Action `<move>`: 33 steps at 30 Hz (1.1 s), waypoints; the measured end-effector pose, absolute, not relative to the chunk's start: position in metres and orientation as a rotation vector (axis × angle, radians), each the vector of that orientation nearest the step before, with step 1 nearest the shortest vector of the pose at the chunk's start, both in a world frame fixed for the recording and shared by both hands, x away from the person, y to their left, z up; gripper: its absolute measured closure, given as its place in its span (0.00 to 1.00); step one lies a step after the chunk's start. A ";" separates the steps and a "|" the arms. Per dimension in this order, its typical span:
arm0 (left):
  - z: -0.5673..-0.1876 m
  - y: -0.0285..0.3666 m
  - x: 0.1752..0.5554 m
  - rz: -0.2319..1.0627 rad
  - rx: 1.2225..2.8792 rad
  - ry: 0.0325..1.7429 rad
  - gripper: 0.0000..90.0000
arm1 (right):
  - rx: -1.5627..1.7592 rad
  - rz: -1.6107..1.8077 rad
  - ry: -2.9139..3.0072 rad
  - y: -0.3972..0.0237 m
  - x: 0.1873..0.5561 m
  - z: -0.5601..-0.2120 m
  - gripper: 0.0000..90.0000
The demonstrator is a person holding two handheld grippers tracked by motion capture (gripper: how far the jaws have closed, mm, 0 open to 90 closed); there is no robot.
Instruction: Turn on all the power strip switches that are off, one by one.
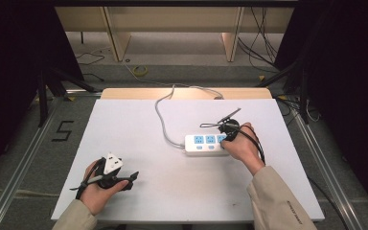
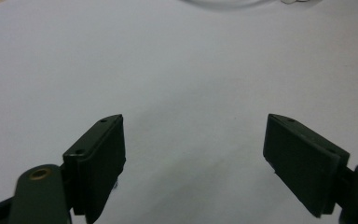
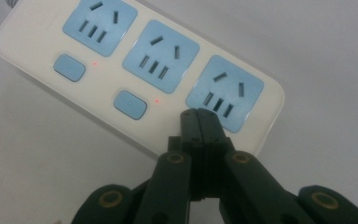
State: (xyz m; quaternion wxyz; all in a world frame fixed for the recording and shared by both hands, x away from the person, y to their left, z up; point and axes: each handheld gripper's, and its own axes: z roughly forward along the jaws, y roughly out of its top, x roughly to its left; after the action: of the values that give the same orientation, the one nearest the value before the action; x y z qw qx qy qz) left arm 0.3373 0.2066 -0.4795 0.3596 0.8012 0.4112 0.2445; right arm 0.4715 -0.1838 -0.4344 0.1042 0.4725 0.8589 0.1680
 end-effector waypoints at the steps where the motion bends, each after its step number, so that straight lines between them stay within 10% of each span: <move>1: -0.480 0.207 0.337 0.630 2.066 1.060 0.23 | 1.394 0.501 2.527 -0.184 0.471 -0.435 1.00; 33: -0.481 0.206 0.337 0.624 2.072 1.058 0.23 | 1.319 0.659 2.477 -0.188 0.459 -0.424 1.00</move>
State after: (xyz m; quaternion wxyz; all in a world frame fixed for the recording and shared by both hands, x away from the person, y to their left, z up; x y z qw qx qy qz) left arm 0.3373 0.2062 -0.4811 0.3584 0.8031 0.4101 0.2418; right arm 0.4586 -0.1882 -0.4240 0.1290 0.4537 0.8521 0.2267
